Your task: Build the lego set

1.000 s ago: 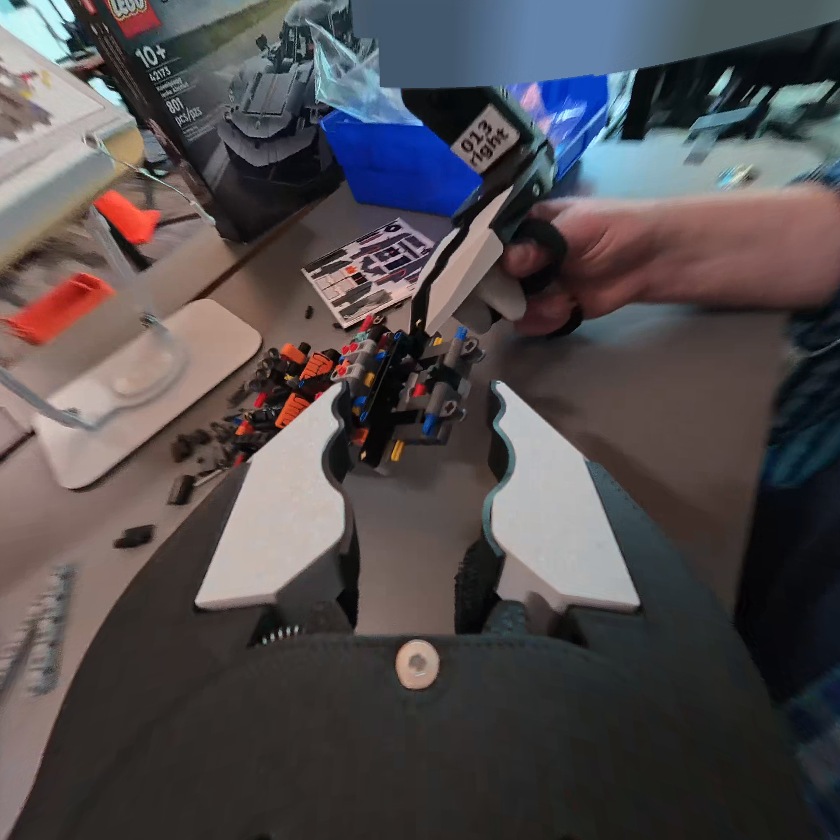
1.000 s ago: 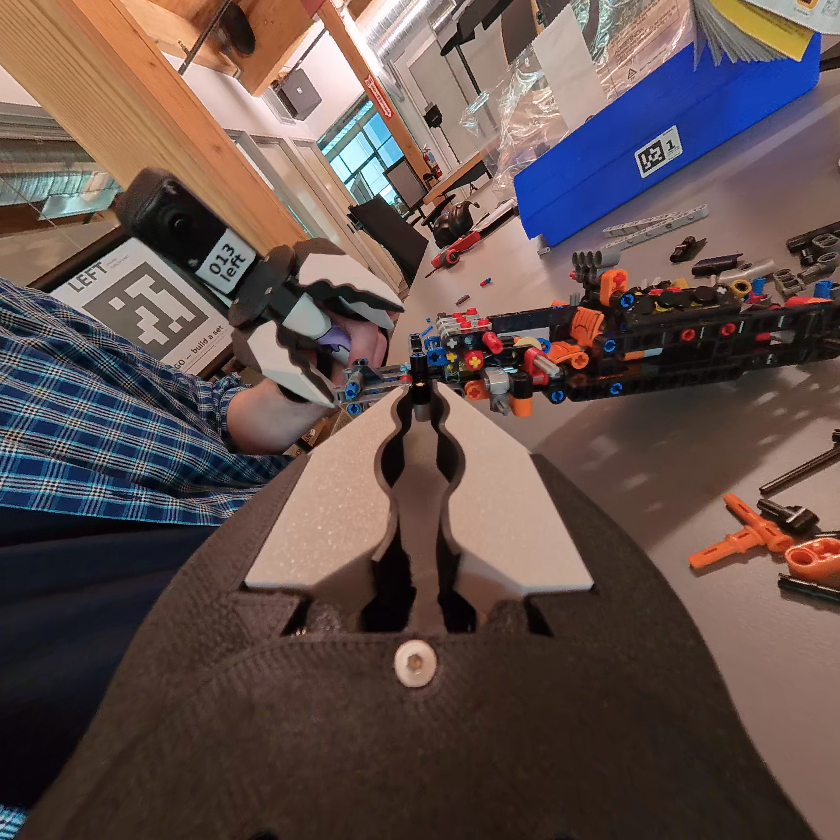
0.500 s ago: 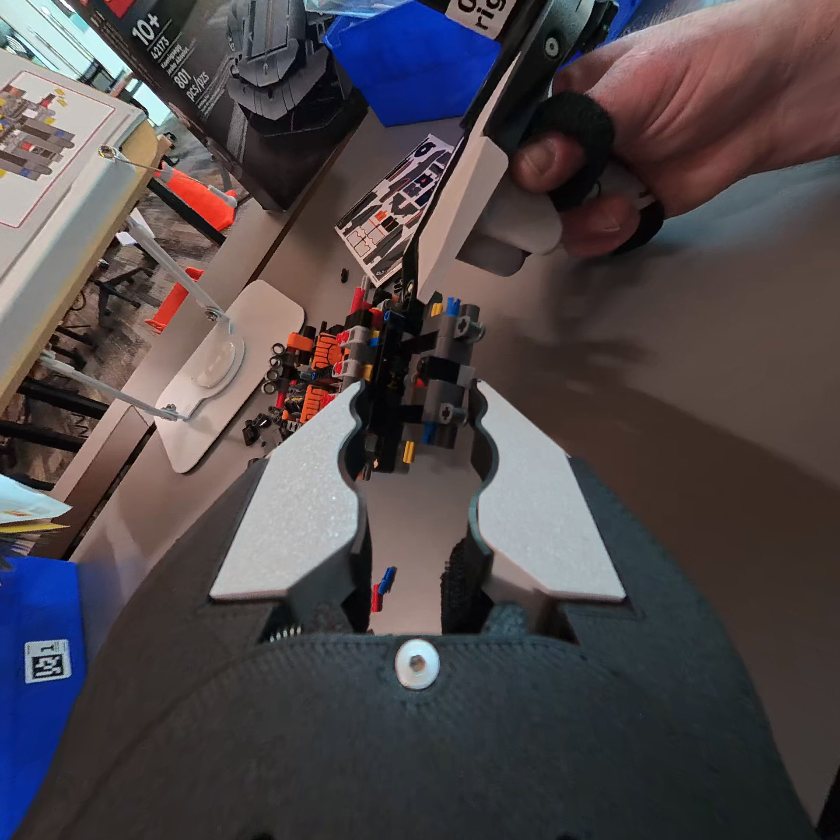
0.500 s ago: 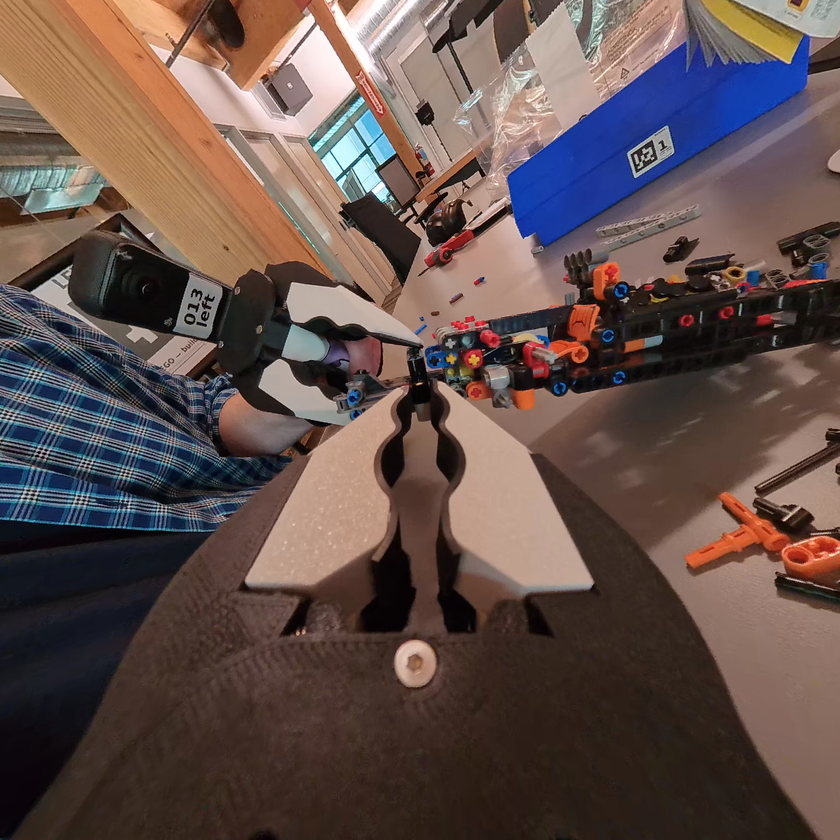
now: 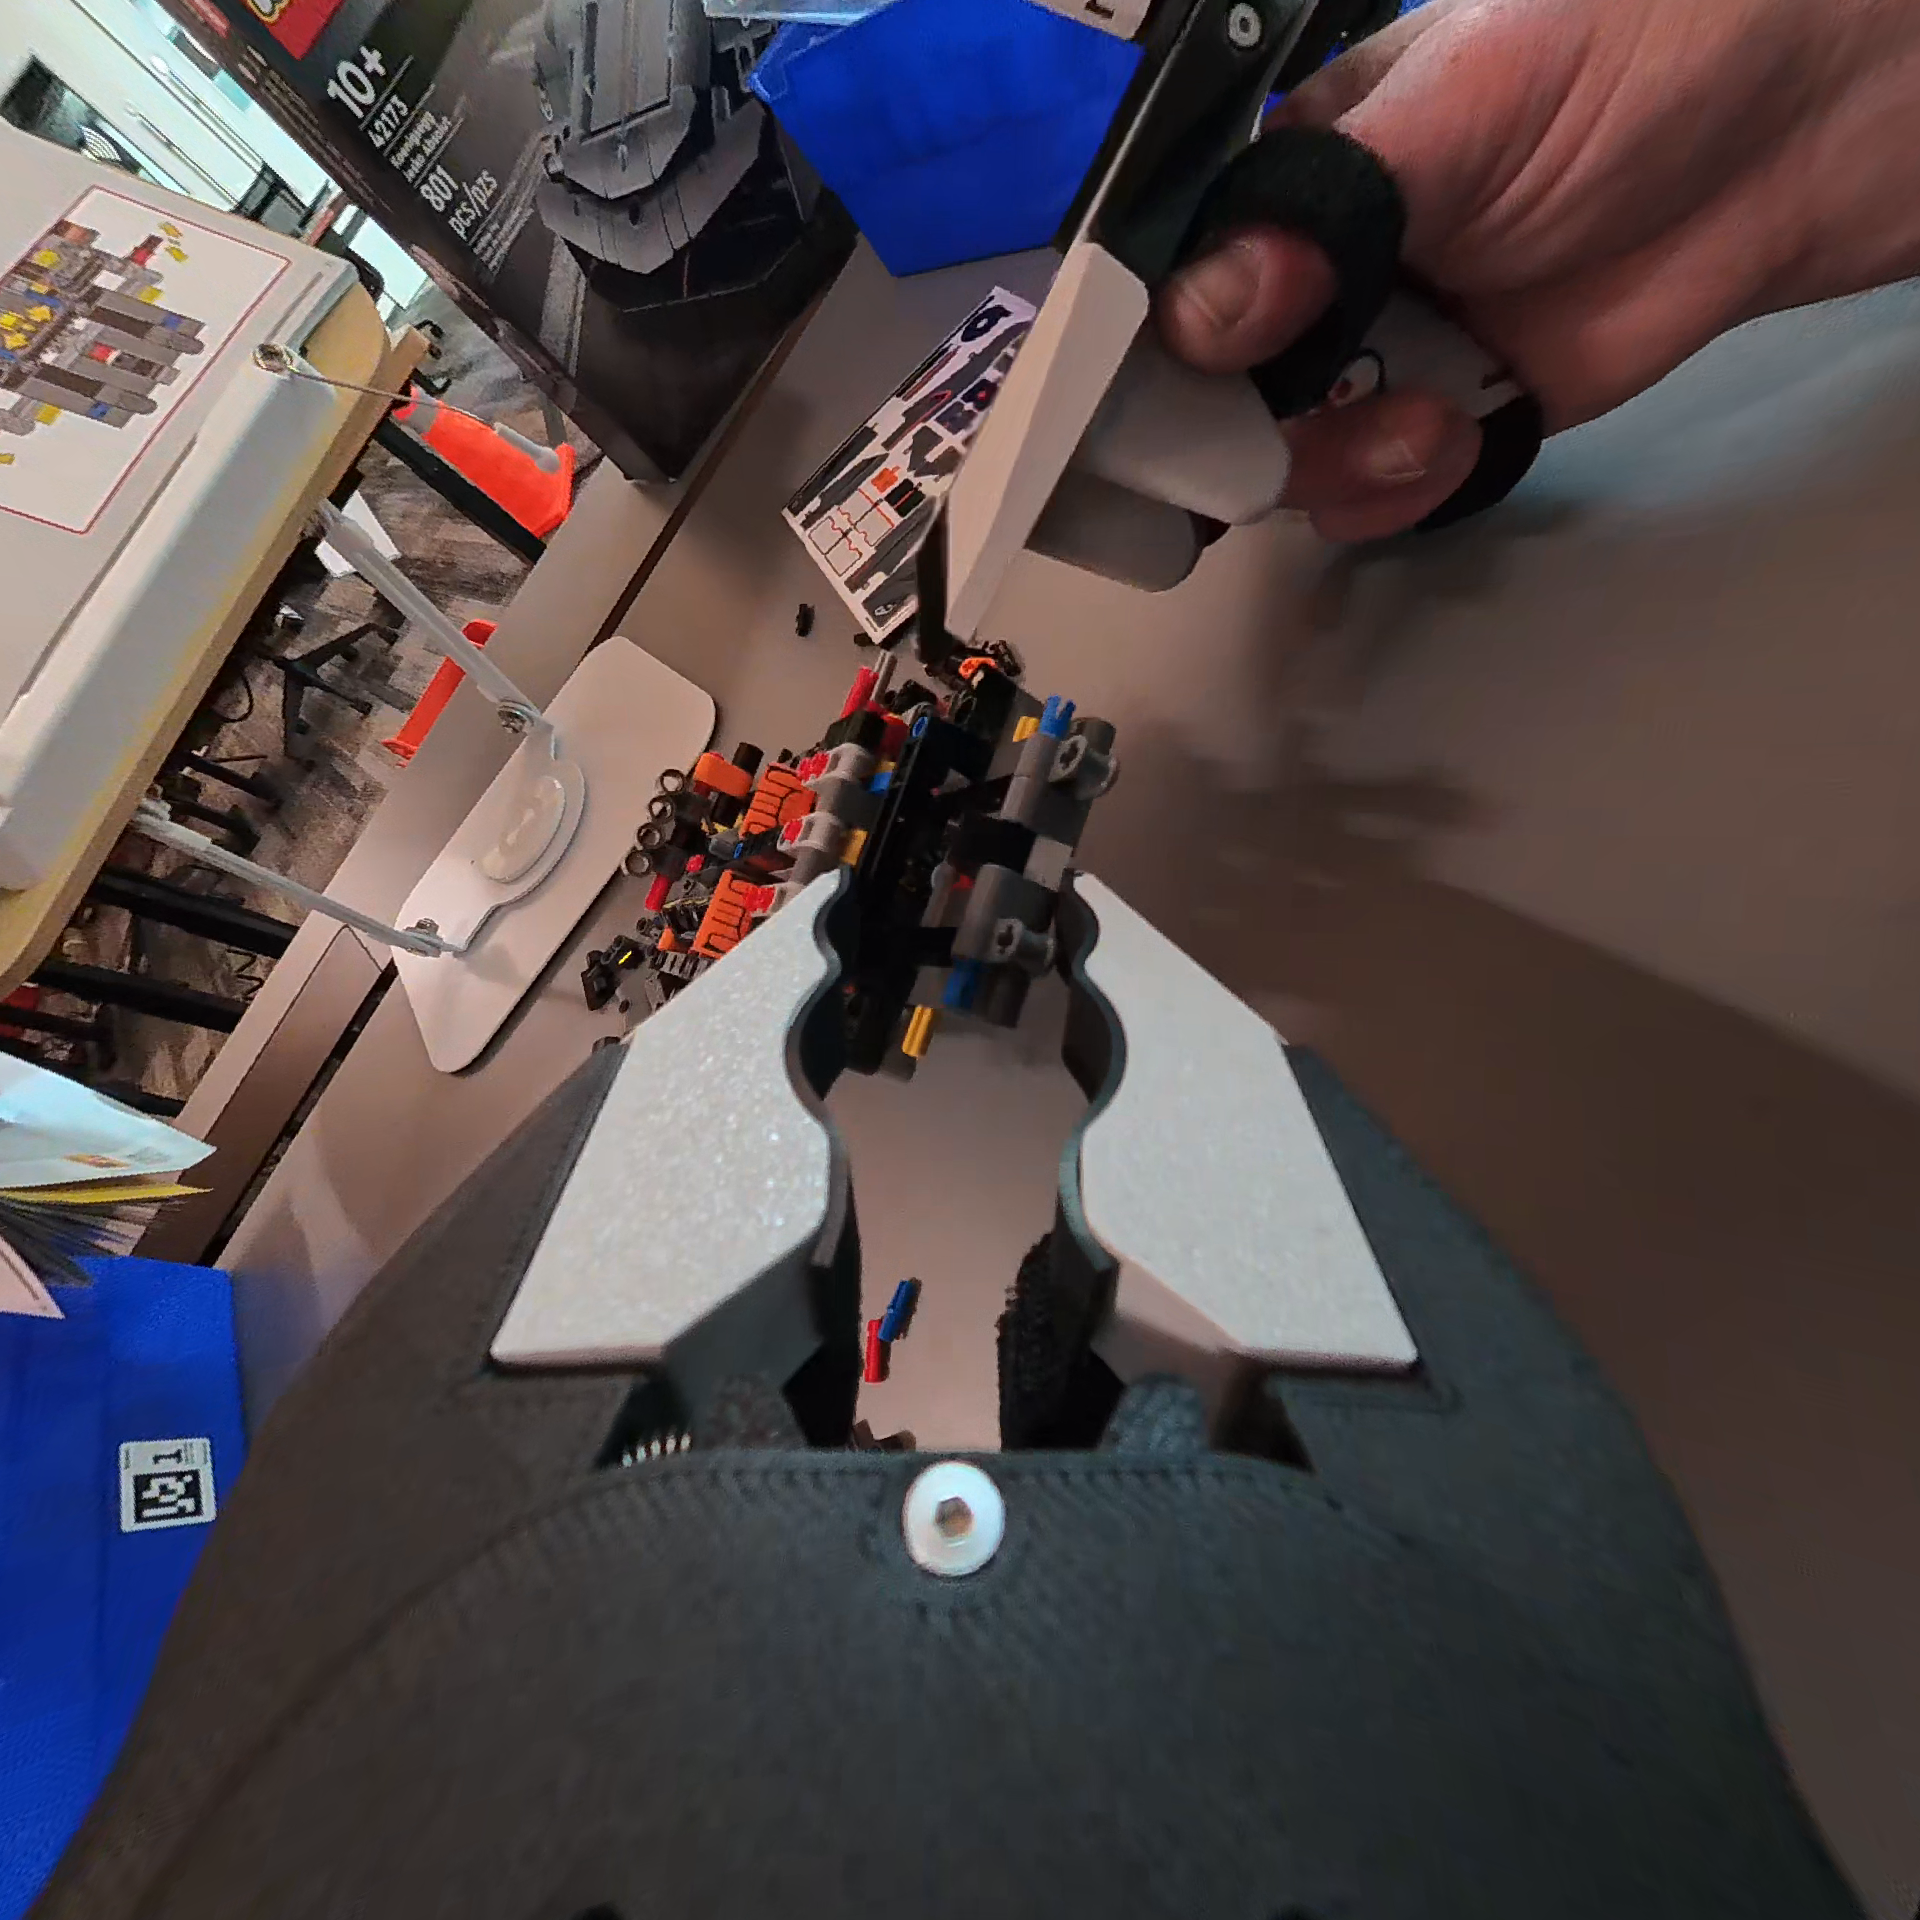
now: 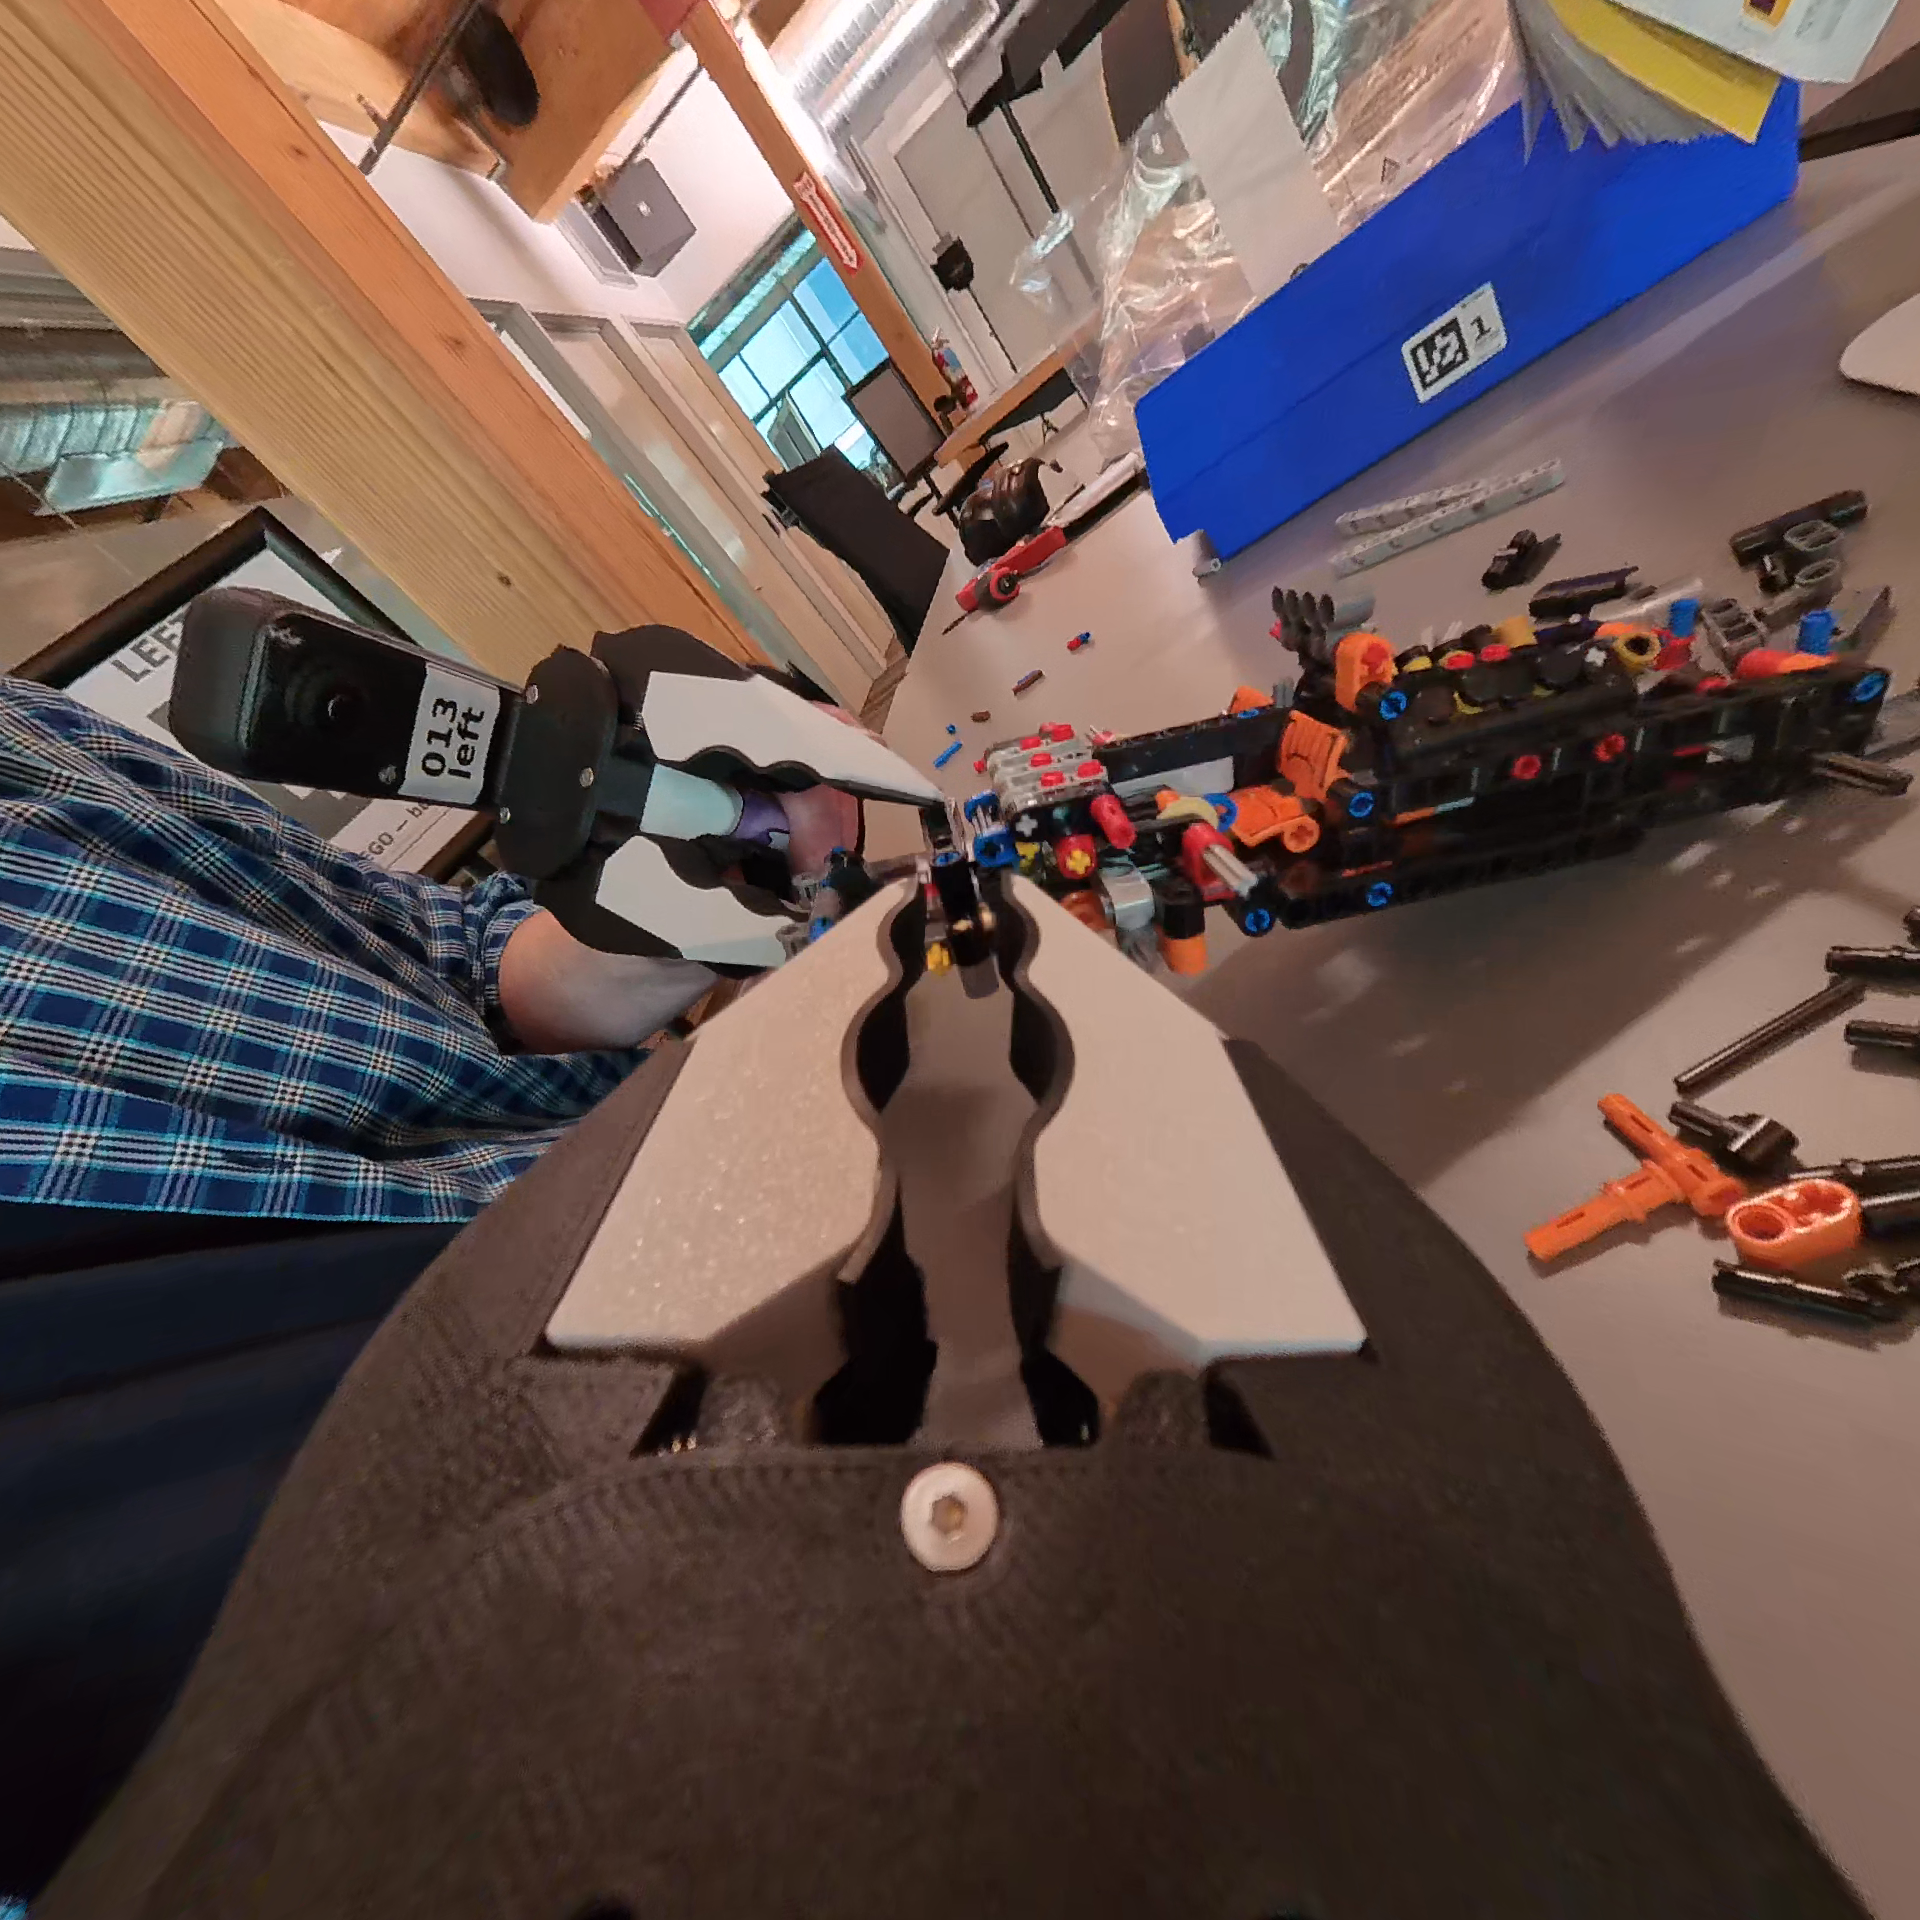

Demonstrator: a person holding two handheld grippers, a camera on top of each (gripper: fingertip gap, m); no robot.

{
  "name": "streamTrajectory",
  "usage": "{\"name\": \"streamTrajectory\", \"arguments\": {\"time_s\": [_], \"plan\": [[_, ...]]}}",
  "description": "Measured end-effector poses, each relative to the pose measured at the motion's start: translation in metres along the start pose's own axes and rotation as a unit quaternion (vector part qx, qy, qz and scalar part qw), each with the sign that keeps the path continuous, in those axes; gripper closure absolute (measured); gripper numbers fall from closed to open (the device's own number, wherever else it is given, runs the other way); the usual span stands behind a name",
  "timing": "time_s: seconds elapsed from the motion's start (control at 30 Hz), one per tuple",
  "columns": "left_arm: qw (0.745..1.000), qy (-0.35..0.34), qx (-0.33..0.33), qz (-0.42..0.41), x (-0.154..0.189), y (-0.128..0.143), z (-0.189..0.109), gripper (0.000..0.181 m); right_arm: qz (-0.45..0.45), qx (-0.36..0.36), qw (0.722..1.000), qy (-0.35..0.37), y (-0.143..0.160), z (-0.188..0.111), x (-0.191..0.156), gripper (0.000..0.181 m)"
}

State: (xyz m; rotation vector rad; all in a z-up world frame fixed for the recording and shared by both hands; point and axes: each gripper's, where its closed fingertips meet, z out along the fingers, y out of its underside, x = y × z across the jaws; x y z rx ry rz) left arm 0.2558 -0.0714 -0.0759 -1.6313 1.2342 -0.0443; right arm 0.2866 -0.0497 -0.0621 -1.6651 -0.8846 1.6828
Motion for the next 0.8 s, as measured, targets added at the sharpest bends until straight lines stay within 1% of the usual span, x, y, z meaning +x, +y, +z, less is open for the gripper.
{"name": "streamTrajectory", "arguments": {"time_s": [0.17, 0.27, 0.33, 0.43, 0.57, 0.67, 0.8], "plan": [[1.0, 0.0, -0.004, -0.002, 0.0, 0.003, 0.001, 0.143, 0.006, -0.035, 0.999, 0.016, 0.012, 0.003, 0.007, 0.167], [1.0, -0.001, -0.008, 0.001, 0.0, 0.005, 0.003, 0.143, 0.008, -0.041, 0.999, 0.015, 0.015, 0.006, 0.006, 0.175], [1.0, 0.0, -0.011, 0.001, 0.0, 0.007, 0.004, 0.142, 0.005, -0.046, 0.999, 0.021, 0.017, 0.007, 0.008, 0.176], [1.0, -0.003, -0.008, -0.003, 0.0, 0.007, 0.003, 0.141, 0.015, -0.039, 0.999, 0.015, 0.015, 0.008, 0.007, 0.176], [1.0, -0.024, -0.006, 0.016, -0.002, 0.005, 0.0, 0.14, 0.028, -0.034, 0.999, 0.013, 0.015, 0.008, 0.009, 0.176], [0.998, -0.038, -0.004, 0.043, 0.0, 0.003, -0.004, 0.145, 0.033, -0.034, 0.999, 0.013, 0.015, 0.009, 0.009, 0.176], [0.996, -0.043, -0.017, 0.076, 0.004, 0.005, -0.004, 0.153, 0.034, -0.036, 0.999, 0.012, 0.017, 0.01, 0.008, 0.176]]}}
